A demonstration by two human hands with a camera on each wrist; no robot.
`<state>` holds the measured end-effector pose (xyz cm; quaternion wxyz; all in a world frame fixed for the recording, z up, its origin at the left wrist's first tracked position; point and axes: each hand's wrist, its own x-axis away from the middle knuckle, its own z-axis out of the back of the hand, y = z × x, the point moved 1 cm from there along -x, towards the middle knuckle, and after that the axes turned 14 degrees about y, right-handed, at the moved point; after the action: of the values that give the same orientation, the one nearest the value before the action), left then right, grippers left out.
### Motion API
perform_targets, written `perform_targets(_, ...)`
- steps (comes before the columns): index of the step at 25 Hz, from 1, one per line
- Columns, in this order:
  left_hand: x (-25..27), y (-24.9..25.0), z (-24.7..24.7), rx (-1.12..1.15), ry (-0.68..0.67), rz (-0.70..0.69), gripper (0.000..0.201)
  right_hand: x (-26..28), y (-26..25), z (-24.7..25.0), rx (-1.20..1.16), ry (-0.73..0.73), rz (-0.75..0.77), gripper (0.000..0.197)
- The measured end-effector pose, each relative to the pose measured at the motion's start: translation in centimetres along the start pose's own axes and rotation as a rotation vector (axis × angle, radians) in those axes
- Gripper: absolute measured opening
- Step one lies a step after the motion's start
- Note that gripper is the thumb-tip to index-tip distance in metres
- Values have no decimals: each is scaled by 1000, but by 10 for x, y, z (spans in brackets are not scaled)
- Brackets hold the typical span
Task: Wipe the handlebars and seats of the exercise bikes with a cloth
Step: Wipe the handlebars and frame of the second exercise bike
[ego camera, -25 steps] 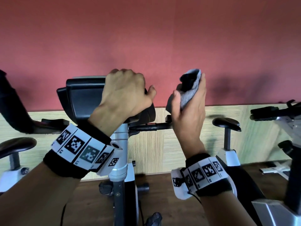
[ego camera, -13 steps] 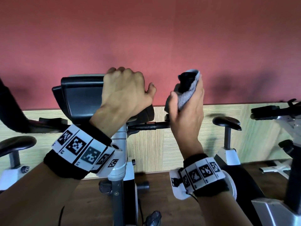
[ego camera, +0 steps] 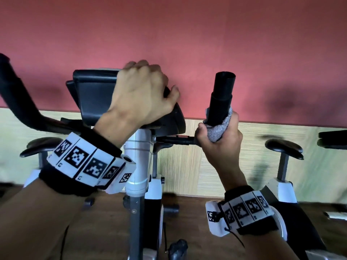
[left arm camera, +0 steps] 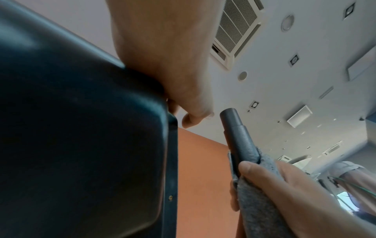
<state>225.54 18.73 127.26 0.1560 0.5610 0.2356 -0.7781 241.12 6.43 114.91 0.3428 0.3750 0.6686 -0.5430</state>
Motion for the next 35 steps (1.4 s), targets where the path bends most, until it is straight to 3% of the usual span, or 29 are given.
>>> perform_targets(2, 6, 0, -2, 150, 126, 7, 42, -3, 4, -1, -39, -36, -25, 52)
perform_targets(4, 29, 2, 2, 249, 367, 27, 26, -2, 3, -3, -93, -9, -13, 50)
perform_targets(6, 73, 12, 2, 174, 589, 61, 21, -1, 6, -7, -157, 42, 50, 52)
perform_targets(7, 99, 17, -4, 123, 635, 85, 20, -1, 8, -9, -173, 57, 76, 53)
perform_targets(10, 175, 22, -53, 139, 518, 247, 18, -1, 13, -15, -208, 128, 138, 51)
perform_targets(12, 205, 16, -94, 203, 361, 410, 38, -3, 16, -20, -226, 197, 205, 48)
perform_targets(14, 225, 14, -132, 181, 283, 482, 63, -2, 20, -23, -234, 284, 282, 46)
perform_targets(19, 250, 8, -191, -72, 277, 349, 92, -7, 24, -28, -188, 332, 318, 38)
perform_targets(27, 259, -7, -209, -253, 389, 212, 92, 3, 39, -26, -153, 328, 485, 46)
perform_targets(29, 258, -6, -209, -279, 375, 218, 90, 10, 56, -31, -98, 371, 570, 53)
perform_targets(32, 259, -3, -206, -288, 346, 234, 88, 19, 83, -41, -21, 470, 653, 79)
perform_targets(35, 259, -8, -206, -296, 331, 231, 92, 8, 68, -45, -31, 597, 796, 76)
